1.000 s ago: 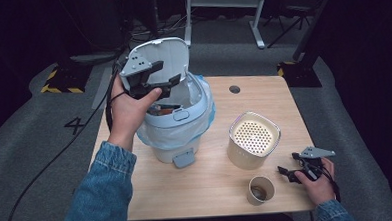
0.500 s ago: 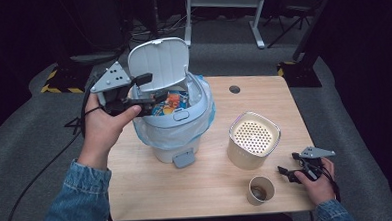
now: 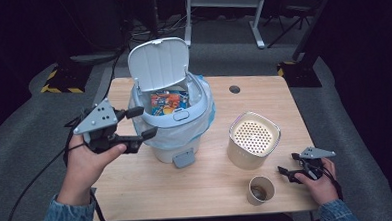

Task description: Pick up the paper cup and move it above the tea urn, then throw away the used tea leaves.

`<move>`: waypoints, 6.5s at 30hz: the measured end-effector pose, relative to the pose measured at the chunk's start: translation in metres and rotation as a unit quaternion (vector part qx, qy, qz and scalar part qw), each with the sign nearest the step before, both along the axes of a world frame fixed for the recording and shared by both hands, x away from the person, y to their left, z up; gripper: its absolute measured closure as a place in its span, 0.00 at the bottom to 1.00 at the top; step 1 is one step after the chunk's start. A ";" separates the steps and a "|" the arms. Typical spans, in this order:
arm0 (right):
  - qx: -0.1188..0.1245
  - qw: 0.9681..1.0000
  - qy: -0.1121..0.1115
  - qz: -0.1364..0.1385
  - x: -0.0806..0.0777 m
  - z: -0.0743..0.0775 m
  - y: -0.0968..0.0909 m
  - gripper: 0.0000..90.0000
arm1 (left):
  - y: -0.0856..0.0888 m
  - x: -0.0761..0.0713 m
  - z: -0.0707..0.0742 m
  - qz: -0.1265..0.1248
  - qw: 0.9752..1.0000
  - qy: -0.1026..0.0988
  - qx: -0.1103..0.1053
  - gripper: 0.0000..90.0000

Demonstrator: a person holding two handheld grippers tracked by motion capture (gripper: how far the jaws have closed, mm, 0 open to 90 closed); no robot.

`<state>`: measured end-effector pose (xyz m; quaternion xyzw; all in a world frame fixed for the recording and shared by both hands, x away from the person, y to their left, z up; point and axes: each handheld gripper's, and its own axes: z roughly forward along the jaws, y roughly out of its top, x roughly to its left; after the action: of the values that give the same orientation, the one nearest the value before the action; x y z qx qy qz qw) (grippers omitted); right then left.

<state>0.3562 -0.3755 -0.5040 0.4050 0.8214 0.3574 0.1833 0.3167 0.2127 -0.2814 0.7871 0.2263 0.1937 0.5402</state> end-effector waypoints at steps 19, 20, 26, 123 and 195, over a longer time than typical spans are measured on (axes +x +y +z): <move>-0.026 0.996 0.023 0.077 -0.041 0.025 0.006 0.34 | 0.001 -0.004 -0.116 0.014 0.992 0.099 0.070 0.33; -0.026 0.996 0.022 0.081 -0.043 0.026 0.006 0.34 | 0.001 -0.004 -0.121 0.013 0.991 0.106 0.076 0.33; -0.025 0.993 0.019 0.115 -0.053 0.026 0.012 0.32 | 0.002 0.001 -0.147 0.024 0.988 0.131 0.079 0.32; 0.146 0.972 -0.109 0.151 -0.040 0.119 0.038 0.32 | 0.012 0.014 -0.223 0.129 0.965 0.179 0.139 0.21; -0.218 0.912 -0.279 0.207 0.057 0.166 0.079 0.35 | 0.012 0.014 -0.223 0.129 0.965 0.178 0.141 0.21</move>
<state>0.4128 -0.2960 -0.3379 0.0595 0.8599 0.2977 0.4105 0.3307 0.2249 -0.5045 0.8415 0.3886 0.1481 0.3449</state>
